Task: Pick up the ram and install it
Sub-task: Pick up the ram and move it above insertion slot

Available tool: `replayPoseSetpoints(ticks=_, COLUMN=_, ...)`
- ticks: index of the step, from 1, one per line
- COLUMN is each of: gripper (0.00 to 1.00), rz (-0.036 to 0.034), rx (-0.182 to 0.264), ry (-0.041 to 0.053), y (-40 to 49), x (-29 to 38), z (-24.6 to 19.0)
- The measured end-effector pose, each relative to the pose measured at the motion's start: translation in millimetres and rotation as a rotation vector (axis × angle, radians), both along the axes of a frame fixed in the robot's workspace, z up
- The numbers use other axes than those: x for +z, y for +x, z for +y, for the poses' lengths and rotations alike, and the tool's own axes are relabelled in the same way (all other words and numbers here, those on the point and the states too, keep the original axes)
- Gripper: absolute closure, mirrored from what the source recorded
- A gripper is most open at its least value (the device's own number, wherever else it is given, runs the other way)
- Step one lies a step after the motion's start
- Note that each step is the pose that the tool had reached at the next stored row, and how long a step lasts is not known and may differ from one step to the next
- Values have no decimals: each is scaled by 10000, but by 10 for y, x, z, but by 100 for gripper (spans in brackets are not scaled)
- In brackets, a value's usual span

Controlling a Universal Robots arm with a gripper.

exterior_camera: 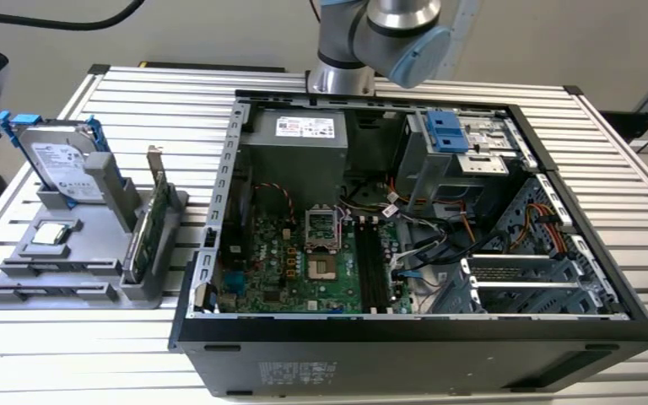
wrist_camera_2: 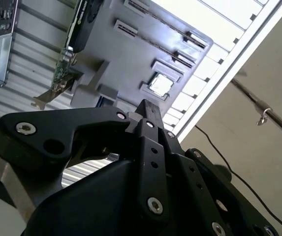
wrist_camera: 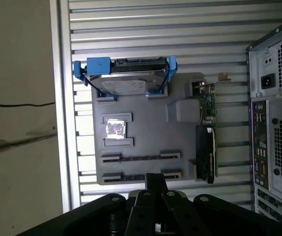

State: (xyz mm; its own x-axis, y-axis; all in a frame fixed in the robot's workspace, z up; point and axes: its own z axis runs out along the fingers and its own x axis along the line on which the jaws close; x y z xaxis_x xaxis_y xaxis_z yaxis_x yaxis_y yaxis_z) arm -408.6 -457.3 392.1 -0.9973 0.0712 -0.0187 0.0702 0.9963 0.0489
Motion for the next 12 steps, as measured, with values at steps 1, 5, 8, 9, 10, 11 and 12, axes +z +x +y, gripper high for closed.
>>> replayPoseSetpoints(ticks=1, gripper=100, rz=0, rx=0, ry=0, y=-1, x=0, z=-5)
replayPoseSetpoints(ticks=5, gripper=100, rz=0, rx=0, ry=-1, y=-5, x=0, z=-28)
replayPoseSetpoints(ticks=8, gripper=100, rz=0, rx=0, ry=0, y=-7, x=-1, z=-85)
replayPoseSetpoints(ticks=9, gripper=100, rz=1, rx=0, ry=-1, y=-8, x=-1, z=-95)
replayPoseSetpoints(ticks=10, gripper=100, rz=0, rx=0, ry=-1, y=-8, x=-1, z=-105)
replayPoseSetpoints(ticks=11, gripper=100, rz=0, rx=0, ry=0, y=-8, x=-2, z=-115)
replayPoseSetpoints(ticks=12, gripper=100, rz=0, rx=0, ry=-1, y=-9, x=-1, z=-126)
